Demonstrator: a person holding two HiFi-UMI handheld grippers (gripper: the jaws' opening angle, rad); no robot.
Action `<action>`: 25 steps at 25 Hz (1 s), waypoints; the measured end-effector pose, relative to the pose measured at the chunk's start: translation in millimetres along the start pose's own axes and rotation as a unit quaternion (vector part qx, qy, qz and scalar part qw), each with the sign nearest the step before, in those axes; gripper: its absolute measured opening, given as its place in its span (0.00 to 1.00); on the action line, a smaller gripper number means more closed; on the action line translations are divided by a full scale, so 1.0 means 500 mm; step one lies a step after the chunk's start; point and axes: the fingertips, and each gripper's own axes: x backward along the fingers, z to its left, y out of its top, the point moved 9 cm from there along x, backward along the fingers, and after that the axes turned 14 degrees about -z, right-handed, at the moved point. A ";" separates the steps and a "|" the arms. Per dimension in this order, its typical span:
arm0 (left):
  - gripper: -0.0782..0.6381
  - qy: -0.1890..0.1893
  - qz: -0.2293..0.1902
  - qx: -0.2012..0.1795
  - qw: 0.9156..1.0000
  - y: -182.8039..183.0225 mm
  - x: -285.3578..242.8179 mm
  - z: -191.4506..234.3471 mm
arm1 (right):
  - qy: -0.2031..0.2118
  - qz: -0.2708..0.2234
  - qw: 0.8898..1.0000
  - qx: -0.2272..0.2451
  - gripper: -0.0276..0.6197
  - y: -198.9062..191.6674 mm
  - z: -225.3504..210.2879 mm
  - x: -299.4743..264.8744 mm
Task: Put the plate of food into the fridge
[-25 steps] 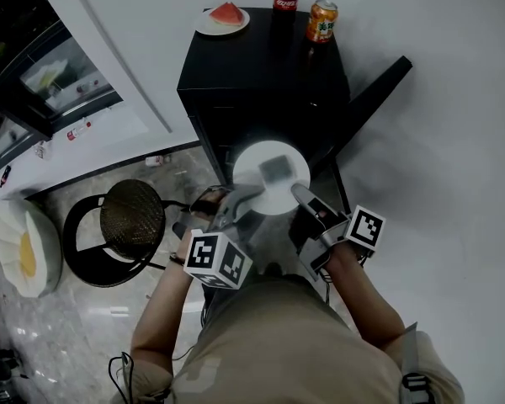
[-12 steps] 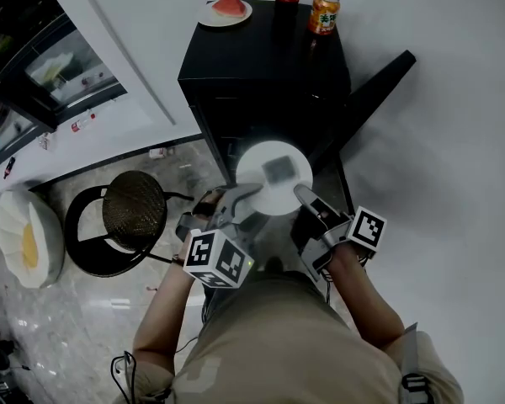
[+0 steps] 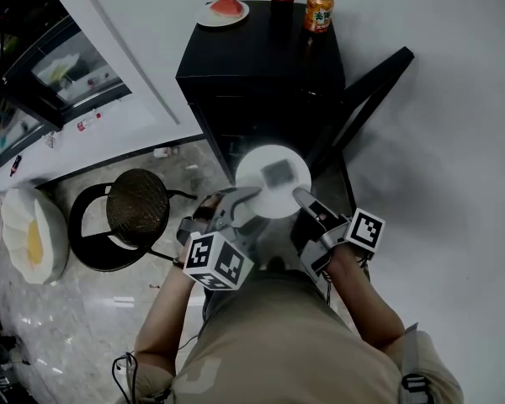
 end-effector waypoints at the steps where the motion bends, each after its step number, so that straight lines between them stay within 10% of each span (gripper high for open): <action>1: 0.39 0.000 0.003 -0.001 1.000 0.002 0.000 -0.004 | -0.001 0.001 1.000 0.000 0.10 0.001 -0.003 0.003; 16: 0.41 0.025 0.036 0.019 0.999 -0.003 0.044 -0.031 | -0.028 0.001 1.000 0.014 0.09 0.025 -0.032 0.032; 20: 0.41 0.070 0.011 0.119 0.990 -0.042 0.082 -0.016 | -0.041 -0.002 0.999 0.028 0.09 0.036 -0.044 0.043; 25: 0.41 0.088 -0.065 0.285 0.952 -0.077 0.083 -0.003 | -0.049 0.003 0.998 0.031 0.09 0.034 -0.059 0.045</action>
